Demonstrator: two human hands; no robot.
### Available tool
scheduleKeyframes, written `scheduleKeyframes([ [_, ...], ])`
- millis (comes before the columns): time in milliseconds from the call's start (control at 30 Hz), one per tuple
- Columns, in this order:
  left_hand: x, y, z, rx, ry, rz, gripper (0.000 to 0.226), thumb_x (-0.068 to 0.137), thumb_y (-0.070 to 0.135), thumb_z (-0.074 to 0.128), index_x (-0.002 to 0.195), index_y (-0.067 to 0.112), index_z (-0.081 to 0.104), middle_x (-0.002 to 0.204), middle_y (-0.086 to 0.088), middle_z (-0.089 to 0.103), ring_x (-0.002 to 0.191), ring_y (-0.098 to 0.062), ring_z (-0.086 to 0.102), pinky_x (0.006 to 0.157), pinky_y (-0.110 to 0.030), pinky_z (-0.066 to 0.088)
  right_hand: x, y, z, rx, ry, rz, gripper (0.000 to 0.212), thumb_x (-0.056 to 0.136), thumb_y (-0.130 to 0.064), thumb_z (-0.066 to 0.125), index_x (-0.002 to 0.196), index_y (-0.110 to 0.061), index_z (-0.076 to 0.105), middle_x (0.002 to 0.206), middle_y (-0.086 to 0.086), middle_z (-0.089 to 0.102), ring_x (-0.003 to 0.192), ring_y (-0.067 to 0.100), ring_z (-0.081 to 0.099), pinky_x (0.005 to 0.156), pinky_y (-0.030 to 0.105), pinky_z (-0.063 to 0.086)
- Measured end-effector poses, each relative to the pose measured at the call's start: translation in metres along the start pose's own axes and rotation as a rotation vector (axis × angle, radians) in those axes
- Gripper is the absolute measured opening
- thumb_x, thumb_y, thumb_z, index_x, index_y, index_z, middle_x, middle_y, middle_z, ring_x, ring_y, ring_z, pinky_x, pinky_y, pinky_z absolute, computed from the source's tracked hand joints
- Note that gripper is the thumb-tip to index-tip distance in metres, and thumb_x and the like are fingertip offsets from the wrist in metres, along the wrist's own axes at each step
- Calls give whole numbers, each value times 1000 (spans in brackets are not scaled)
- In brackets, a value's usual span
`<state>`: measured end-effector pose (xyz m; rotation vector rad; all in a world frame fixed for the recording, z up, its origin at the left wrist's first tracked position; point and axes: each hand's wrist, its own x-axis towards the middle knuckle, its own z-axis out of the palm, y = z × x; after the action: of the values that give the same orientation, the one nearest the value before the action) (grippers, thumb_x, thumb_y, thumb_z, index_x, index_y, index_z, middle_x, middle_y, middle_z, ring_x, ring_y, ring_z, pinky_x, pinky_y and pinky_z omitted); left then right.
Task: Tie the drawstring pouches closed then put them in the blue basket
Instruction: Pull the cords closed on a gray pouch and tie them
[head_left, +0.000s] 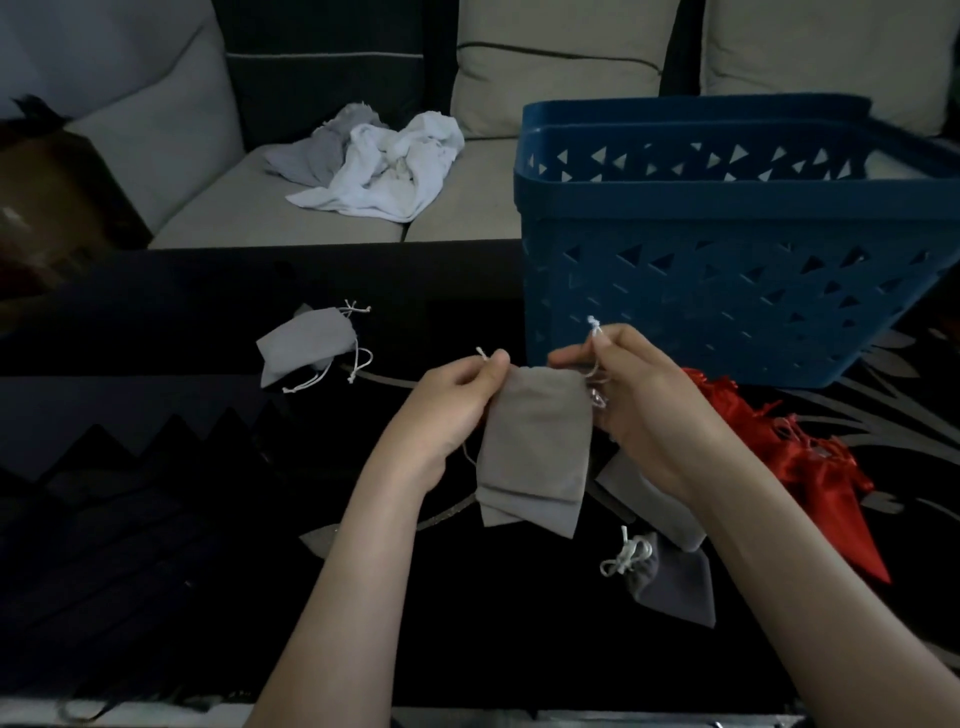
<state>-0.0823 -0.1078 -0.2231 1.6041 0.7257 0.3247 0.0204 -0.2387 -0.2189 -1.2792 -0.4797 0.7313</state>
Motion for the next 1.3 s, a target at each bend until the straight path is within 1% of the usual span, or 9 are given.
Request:
scheduleKeyframes([
  [100, -1, 1, 0, -32, 36, 0, 31, 100, 30, 45, 91, 22, 74, 93, 1, 74, 95, -16, 66, 90, -31, 50, -3, 2, -3, -170, -80, -45, 3, 92, -16, 57, 90, -15, 54, 98, 4, 65, 90, 16, 59, 83, 34, 48],
  [233, -3, 6, 0, -43, 19, -57, 33, 101, 31, 43, 98, 19, 73, 96, -1, 73, 92, -15, 67, 82, -28, 52, -4, 1, -6, -447, -187, -54, 28, 70, -27, 78, 93, -25, 62, 102, -4, 63, 93, 10, 59, 84, 32, 48],
  [367, -4, 10, -1, -110, 51, -88, 33, 101, 29, 43, 93, 17, 72, 88, 0, 73, 75, -8, 67, 66, -19, 52, -2, 1, -5, -605, -131, -105, 18, 76, -20, 76, 90, -20, 64, 105, -3, 61, 93, 8, 58, 80, 25, 49],
  [433, -5, 10, -1, -117, 76, -110, 33, 101, 27, 43, 89, 16, 71, 76, 3, 72, 60, -3, 65, 56, -14, 50, -2, 2, -6, -560, -127, -98, 10, 83, -19, 71, 87, -13, 64, 88, 0, 65, 77, 6, 59, 67, 21, 46],
  [533, -4, 10, -1, -127, 112, -126, 34, 101, 22, 41, 84, 12, 69, 70, 1, 70, 55, -5, 63, 57, -17, 48, -3, -1, -7, -484, -83, -56, 12, 89, -20, 63, 85, -9, 63, 75, -2, 60, 69, 5, 54, 58, 14, 42],
  [900, 0, 5, -10, -77, 205, -137, 35, 103, 20, 35, 91, 9, 66, 80, 0, 71, 37, 0, 50, 40, -13, 41, 0, -3, -17, -263, 130, 3, 18, 88, -19, 62, 70, -16, 59, 69, -3, 54, 67, 12, 48, 68, 32, 38],
  [1033, 1, 8, -10, -141, 217, -134, 30, 102, 19, 37, 93, 11, 65, 84, -4, 72, 47, -4, 57, 46, -15, 46, 0, -4, -18, -276, 118, -6, 14, 89, -22, 63, 75, -19, 61, 74, -3, 57, 70, 12, 51, 72, 33, 41],
  [1167, 4, 4, -14, -39, 322, -146, 13, 97, 27, 50, 101, 19, 59, 99, -4, 66, 82, -14, 61, 67, -26, 51, 1, -3, -17, -280, 88, -16, 11, 90, -21, 62, 79, -18, 62, 73, -2, 57, 69, 11, 51, 71, 32, 40],
  [1300, 0, 5, -17, 66, 221, -102, 37, 99, 35, 43, 79, 18, 69, 79, 1, 63, 68, -11, 50, 63, -24, 40, 0, -2, -18, -270, 70, 2, 13, 91, -22, 61, 78, -19, 63, 75, -2, 58, 73, 14, 53, 73, 33, 41],
])
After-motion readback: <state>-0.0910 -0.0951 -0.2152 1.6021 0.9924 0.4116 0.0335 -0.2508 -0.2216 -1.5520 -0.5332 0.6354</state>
